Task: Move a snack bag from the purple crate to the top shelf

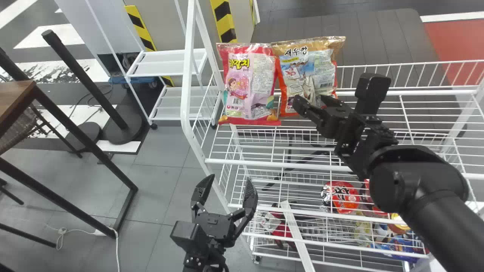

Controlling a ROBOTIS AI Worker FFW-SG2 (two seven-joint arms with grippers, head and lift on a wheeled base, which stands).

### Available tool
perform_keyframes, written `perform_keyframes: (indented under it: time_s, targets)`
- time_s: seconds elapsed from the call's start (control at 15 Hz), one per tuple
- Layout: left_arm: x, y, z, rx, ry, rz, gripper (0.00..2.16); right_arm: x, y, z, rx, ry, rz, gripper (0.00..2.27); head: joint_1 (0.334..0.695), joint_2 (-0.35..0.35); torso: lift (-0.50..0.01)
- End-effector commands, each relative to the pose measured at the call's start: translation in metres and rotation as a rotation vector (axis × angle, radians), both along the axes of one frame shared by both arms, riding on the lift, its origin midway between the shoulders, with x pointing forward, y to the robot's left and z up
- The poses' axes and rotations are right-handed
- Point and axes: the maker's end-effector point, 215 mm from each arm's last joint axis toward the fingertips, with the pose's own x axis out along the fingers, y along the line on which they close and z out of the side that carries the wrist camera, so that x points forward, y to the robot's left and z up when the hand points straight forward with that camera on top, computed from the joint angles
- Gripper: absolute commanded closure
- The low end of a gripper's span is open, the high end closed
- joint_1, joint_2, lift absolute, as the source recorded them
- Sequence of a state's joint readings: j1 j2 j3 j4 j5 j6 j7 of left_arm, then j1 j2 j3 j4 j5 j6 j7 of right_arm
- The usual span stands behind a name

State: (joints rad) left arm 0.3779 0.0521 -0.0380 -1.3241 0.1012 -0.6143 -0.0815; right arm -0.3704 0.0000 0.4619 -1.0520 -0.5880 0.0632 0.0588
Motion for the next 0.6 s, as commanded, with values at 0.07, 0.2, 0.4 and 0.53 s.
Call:
perform_keyframes:
  time_s: [0.07,0.2,0.4,0.53]
  targets:
    - [0.000,0.001,-0.001,0.001,0.001,0.001,0.12,-0.009,0.009,0.005,0.005,-0.014,0.016,0.14,0.695,0.246,0.001]
    - [0.001,0.001,-0.002,0.001,0.003,0.002,0.12,-0.014,0.012,0.002,0.008,-0.013,0.020,0.14,0.695,0.252,0.001]
    - [0.002,0.000,-0.003,0.001,0.004,0.001,0.12,-0.023,0.018,0.006,0.019,-0.016,0.030,0.14,0.695,0.260,0.001]
    - [0.002,0.000,-0.003,0.001,0.004,0.001,0.12,-0.031,0.026,0.015,0.021,-0.040,0.043,0.14,0.695,0.265,0.001]
